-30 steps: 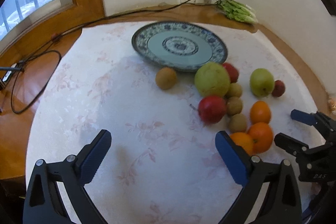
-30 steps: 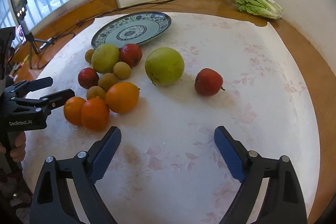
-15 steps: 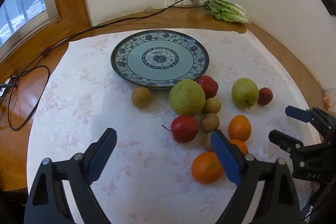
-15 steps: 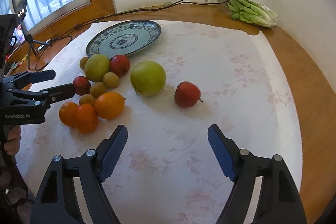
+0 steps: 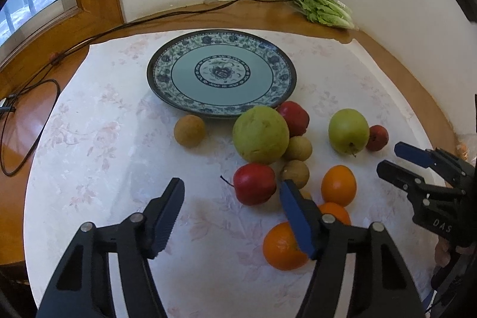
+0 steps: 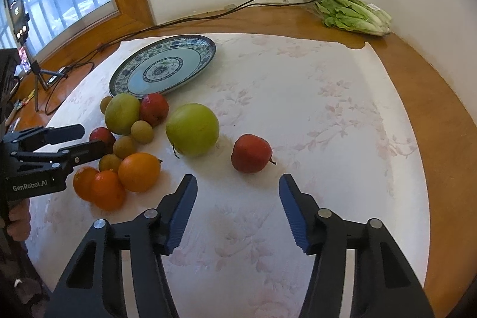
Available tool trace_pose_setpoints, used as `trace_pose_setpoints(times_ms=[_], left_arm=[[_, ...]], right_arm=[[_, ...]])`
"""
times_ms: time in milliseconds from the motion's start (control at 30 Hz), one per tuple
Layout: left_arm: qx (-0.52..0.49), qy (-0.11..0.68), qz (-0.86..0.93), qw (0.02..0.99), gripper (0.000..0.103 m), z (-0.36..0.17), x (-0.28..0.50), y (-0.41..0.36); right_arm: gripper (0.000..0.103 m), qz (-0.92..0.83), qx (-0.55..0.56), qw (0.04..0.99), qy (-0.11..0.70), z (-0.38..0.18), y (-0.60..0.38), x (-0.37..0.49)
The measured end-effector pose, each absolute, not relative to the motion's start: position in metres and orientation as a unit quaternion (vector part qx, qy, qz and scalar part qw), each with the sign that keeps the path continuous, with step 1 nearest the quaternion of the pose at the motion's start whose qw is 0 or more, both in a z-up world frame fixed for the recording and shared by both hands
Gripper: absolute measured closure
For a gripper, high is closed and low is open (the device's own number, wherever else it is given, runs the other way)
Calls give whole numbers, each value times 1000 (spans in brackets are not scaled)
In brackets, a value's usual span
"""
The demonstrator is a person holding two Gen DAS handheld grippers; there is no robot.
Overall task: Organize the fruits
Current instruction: 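Grasp a red apple with the left tool while the right tool grasps another red apple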
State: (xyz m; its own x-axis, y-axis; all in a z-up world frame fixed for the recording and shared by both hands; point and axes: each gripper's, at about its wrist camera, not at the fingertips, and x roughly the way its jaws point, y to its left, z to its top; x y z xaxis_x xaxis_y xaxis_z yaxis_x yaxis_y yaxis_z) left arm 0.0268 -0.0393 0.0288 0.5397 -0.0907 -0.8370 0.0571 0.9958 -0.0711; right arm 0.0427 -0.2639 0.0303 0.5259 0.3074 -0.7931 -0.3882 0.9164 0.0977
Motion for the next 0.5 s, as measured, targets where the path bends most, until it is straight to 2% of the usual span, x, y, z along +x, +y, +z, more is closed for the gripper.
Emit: trace_pose_setpoints(times_ms=[200,500], left_arm=[[-33,487,-54,871,54,21,30,-41],[-31,483,-68,872,67,20,31,-45]], right_arm=[[55,200,-44,871,446,28,-262,48],[60,197,-38,870,450,23,-262,60]])
